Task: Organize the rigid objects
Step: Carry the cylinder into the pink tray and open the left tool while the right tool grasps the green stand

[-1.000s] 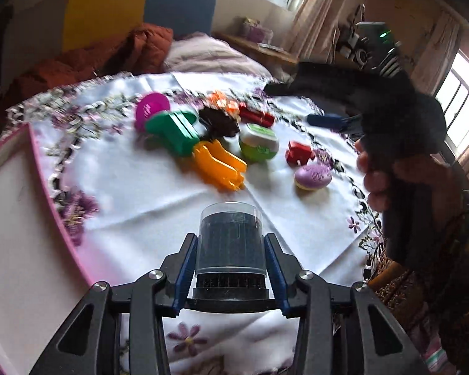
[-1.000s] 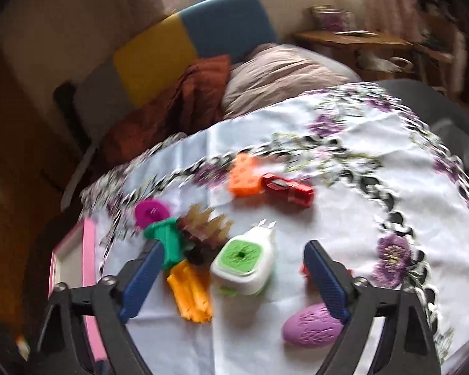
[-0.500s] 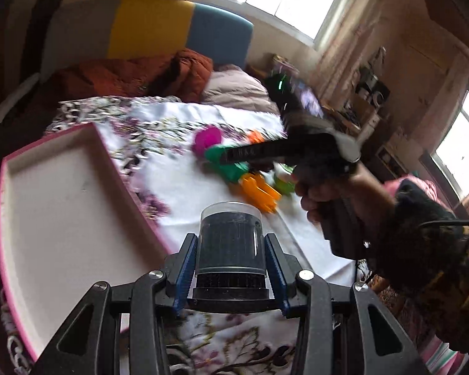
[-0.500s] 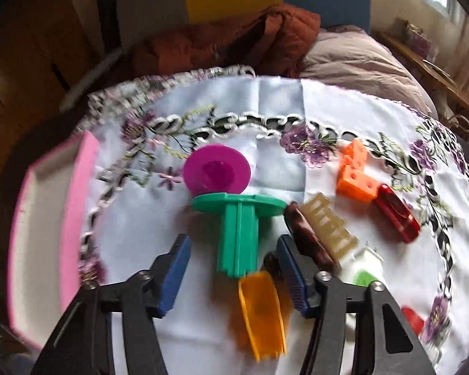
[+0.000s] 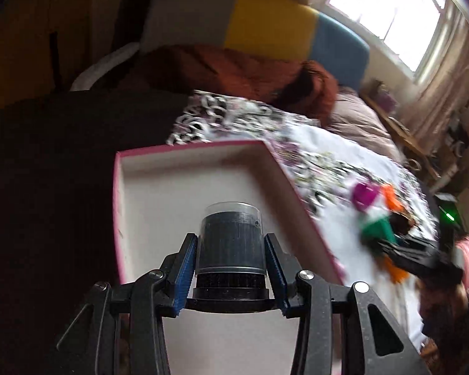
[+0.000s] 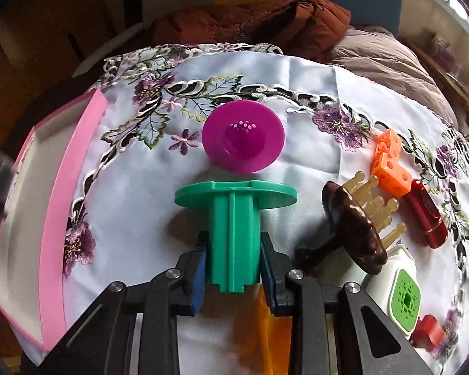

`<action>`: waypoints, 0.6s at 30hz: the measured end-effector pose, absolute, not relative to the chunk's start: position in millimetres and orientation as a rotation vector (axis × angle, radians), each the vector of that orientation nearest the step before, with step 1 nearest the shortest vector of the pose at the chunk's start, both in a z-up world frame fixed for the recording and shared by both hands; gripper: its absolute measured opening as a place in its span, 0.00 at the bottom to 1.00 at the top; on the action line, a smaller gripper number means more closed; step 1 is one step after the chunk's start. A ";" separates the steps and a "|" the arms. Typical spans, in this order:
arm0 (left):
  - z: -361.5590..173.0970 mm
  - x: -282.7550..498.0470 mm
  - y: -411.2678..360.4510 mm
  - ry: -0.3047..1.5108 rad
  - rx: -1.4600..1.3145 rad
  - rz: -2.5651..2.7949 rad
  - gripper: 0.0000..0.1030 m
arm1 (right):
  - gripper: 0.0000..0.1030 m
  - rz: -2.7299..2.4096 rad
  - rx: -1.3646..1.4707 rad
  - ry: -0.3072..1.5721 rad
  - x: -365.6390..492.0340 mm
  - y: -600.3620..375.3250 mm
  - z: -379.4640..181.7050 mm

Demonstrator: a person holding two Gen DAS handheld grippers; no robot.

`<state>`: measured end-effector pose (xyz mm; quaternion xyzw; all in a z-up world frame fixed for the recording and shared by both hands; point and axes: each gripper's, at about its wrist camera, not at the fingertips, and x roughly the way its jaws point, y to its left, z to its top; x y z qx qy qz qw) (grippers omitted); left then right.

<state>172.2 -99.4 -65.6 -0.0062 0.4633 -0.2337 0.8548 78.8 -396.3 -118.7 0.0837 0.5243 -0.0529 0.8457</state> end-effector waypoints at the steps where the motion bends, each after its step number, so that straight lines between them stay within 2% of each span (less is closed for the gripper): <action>1: -68.0 179.2 -99.3 0.973 -0.002 -0.471 0.42 | 0.29 -0.107 0.176 1.100 77.0 -397.2 -118.9; 13: -90.4 225.0 -104.1 0.978 0.128 -0.285 0.42 | 0.29 -0.093 0.127 1.076 80.4 -395.4 -121.4; 18: -74.7 201.4 -94.9 0.915 0.108 -0.263 0.52 | 0.29 -0.094 0.112 1.074 81.0 -394.4 -121.5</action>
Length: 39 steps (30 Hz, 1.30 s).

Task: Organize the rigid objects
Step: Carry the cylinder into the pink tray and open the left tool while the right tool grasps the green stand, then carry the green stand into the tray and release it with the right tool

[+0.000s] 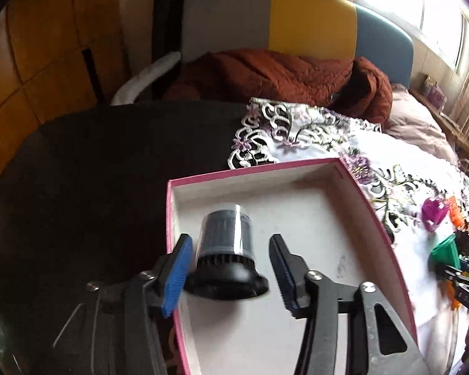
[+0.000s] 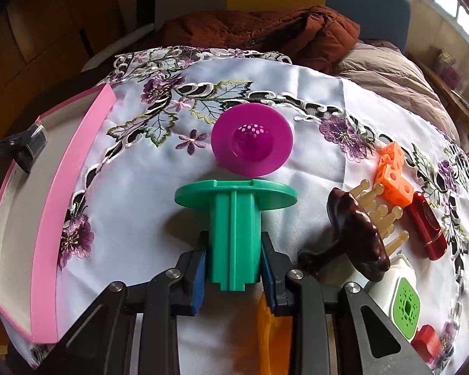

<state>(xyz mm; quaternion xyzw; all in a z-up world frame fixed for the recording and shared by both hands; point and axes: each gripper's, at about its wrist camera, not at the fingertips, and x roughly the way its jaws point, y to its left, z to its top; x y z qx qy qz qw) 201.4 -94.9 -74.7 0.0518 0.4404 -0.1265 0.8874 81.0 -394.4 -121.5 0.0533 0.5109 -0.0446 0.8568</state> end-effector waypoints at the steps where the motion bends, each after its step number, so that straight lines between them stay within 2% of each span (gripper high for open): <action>1: -70.3 193.1 -91.4 0.901 0.100 -0.263 0.52 | 0.29 -0.094 0.109 1.073 80.9 -394.2 -121.4; 7: -51.9 144.2 -76.9 0.869 0.071 -0.278 0.52 | 0.29 -0.099 0.099 1.066 80.5 -392.5 -121.7; 20: -50.4 44.9 -71.7 0.878 0.079 -0.295 0.52 | 0.30 -0.098 0.075 1.038 76.3 -390.2 -123.2; 39: -28.1 24.5 -54.8 0.825 0.047 -0.281 0.52 | 0.29 -0.133 -0.029 0.982 69.7 -378.9 -125.5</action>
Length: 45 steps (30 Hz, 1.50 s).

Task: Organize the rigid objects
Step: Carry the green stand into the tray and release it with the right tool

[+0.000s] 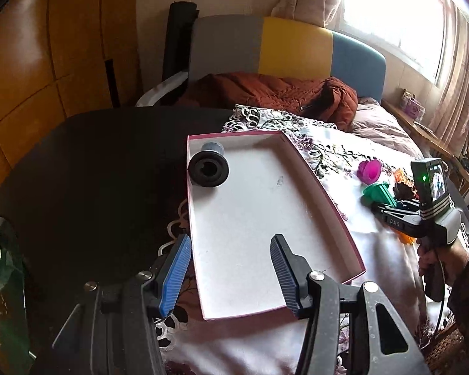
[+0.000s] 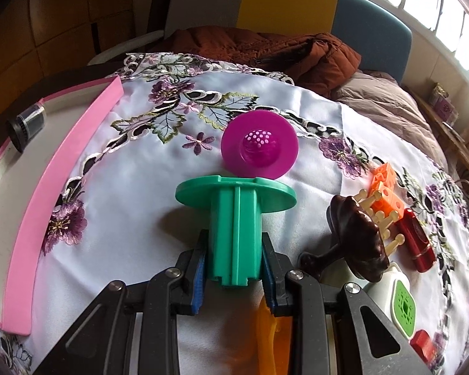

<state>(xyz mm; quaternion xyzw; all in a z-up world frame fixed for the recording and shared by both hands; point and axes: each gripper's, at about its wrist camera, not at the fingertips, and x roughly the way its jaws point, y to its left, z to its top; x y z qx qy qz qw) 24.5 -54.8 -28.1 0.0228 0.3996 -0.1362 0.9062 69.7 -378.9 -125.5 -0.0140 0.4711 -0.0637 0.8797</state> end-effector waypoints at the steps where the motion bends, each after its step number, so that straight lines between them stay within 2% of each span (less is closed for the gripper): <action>1: -28.4 25.0 -53.0 0.824 0.039 -0.284 0.52 | 0.29 -0.149 -0.035 0.988 70.3 -377.0 -125.0; 6: -29.4 25.8 -42.5 0.828 0.003 -0.285 0.52 | 0.29 -0.229 -0.068 1.041 77.0 -364.2 -114.8; 18: -41.1 34.9 -5.8 0.861 -0.102 -0.222 0.52 | 0.29 -0.020 0.000 0.873 82.8 -280.0 -39.8; 25: -40.7 37.9 19.1 0.843 -0.123 -0.117 0.52 | 0.29 0.148 0.001 0.970 116.8 -198.9 -61.9; 35: -41.0 42.4 55.9 0.823 -0.147 0.019 0.52 | 0.29 0.125 -0.079 1.051 162.2 -121.7 -107.9; 41: -43.0 45.8 68.5 0.825 -0.173 0.061 0.52 | 0.34 0.147 -0.036 1.028 163.4 -119.1 -106.6; 45: -42.6 46.6 71.3 0.828 -0.183 0.068 0.52 | 0.50 0.167 -0.031 1.002 154.8 -121.0 -99.8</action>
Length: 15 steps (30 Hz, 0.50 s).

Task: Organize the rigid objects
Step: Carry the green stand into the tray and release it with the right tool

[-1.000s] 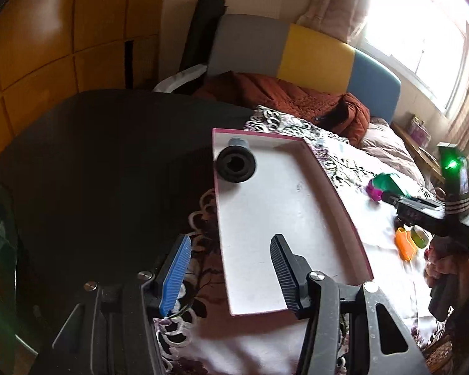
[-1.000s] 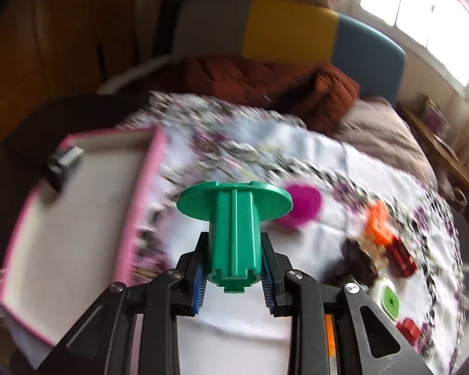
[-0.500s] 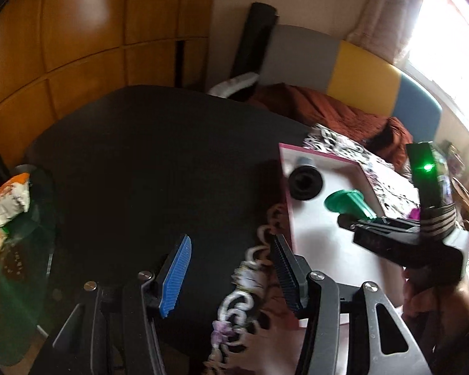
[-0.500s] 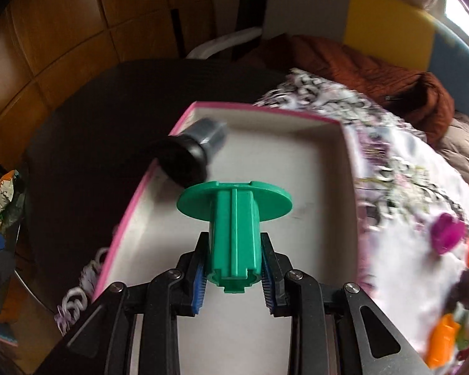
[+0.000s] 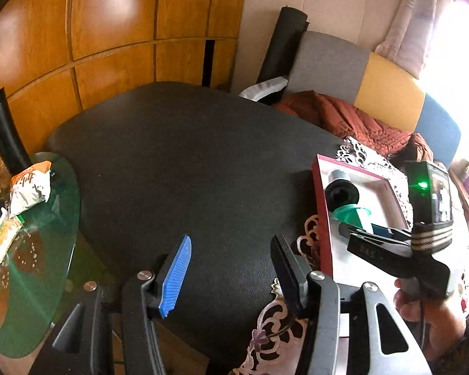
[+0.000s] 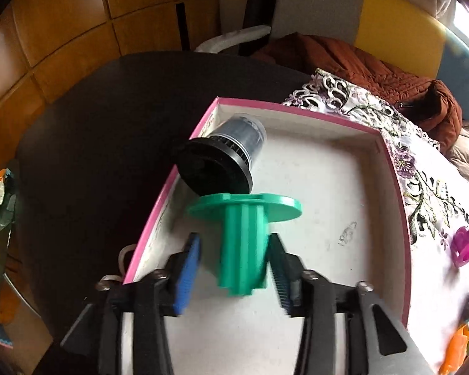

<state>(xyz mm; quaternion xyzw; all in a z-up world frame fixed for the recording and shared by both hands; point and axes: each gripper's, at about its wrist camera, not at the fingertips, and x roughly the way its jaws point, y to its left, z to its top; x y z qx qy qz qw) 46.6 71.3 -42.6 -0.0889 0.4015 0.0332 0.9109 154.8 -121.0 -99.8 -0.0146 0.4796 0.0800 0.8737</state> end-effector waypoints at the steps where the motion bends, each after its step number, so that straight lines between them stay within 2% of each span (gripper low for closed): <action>1: -42.6 46.1 71.3 0.828 -0.184 0.067 0.52 | 0.51 0.164 -0.039 0.989 153.5 -121.6 -97.9; 5: -45.0 45.0 67.0 0.837 -0.179 0.052 0.52 | 0.62 0.127 -0.101 0.917 140.2 -122.6 -84.1; 15: -45.8 39.4 45.5 0.851 -0.146 -0.007 0.52 | 0.66 0.041 -0.126 0.832 117.6 -151.5 -60.3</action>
